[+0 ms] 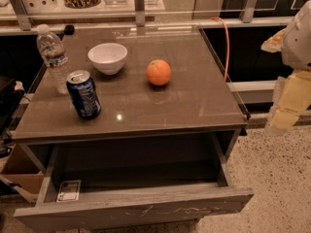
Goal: Close top drawer
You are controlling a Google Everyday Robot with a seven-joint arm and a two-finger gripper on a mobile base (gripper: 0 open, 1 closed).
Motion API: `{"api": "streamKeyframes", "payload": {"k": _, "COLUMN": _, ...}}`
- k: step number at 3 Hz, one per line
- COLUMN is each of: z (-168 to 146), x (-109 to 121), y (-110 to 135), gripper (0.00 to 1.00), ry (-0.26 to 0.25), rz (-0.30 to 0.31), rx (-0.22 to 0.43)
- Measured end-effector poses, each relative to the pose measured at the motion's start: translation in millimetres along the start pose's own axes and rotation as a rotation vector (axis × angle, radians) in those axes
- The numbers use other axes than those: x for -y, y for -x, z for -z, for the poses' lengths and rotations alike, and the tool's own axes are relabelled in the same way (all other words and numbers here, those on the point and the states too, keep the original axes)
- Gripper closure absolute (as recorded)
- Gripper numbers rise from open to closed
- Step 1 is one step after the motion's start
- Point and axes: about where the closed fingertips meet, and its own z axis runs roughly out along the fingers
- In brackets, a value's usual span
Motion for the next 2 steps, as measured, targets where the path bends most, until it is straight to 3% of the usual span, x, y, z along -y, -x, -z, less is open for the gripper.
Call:
{"api": "streamKeyframes", "payload": {"k": 1, "z": 0.1, "x": 0.0, "y": 0.0, "gripper": 0.00, "ry": 0.000, "rz": 0.000, "rx": 0.000}}
{"api": "streamKeyframes", "payload": {"k": 2, "z": 0.4, "x": 0.0, "y": 0.1, "gripper": 0.18, "ry": -0.002, "rz": 0.000, "rx": 0.000}}
